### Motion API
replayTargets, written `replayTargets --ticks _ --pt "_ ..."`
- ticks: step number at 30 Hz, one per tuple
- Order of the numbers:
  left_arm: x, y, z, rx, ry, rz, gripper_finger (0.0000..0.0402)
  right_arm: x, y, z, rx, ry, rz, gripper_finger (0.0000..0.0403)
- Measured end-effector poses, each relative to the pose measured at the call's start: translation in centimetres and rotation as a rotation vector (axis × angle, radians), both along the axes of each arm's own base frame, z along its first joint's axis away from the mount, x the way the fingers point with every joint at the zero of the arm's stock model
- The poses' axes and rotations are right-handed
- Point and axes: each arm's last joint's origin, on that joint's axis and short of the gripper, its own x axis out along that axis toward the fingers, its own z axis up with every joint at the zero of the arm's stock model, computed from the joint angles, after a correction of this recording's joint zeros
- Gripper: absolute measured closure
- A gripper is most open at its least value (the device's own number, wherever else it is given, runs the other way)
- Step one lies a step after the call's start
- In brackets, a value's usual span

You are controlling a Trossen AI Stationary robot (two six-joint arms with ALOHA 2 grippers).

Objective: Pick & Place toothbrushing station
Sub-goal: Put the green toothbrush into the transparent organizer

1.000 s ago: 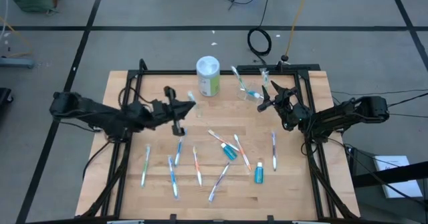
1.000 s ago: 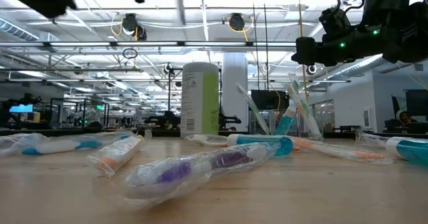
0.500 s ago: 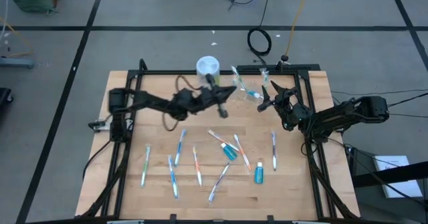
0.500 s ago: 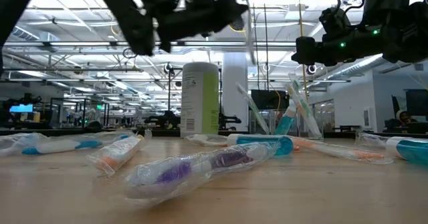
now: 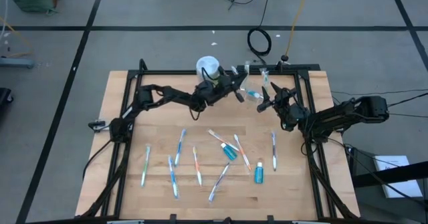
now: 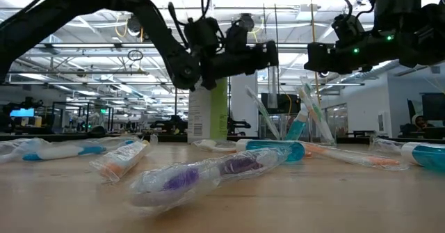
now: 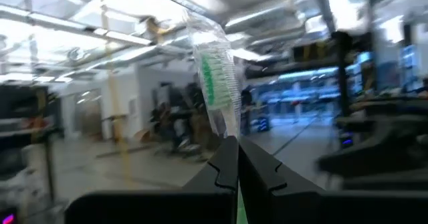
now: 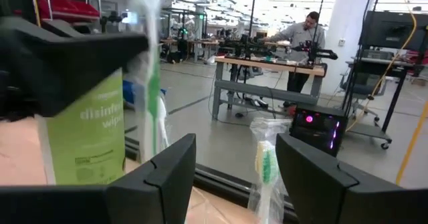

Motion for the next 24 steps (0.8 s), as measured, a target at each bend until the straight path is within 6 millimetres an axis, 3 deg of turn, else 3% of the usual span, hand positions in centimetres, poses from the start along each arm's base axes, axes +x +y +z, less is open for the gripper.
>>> replayTargets --ticks 9,17,24 --pt "0.0 1.8 -1.9 -0.044 0.213 0.065 0.0399 0.0 0.0 0.0 -0.003 0.005 0.002 0.0209" --pt "0.2 1.4 -2.6 -0.104 0.26 0.069 0.0382 0.0 0.0 0.0 -0.004 0.006 0.002 0.0211" --pt "0.3 0.5 -3.4 -0.213 0.398 0.217 0.0381 0.0 0.0 -0.3 0.001 0.036 0.003 0.0215"
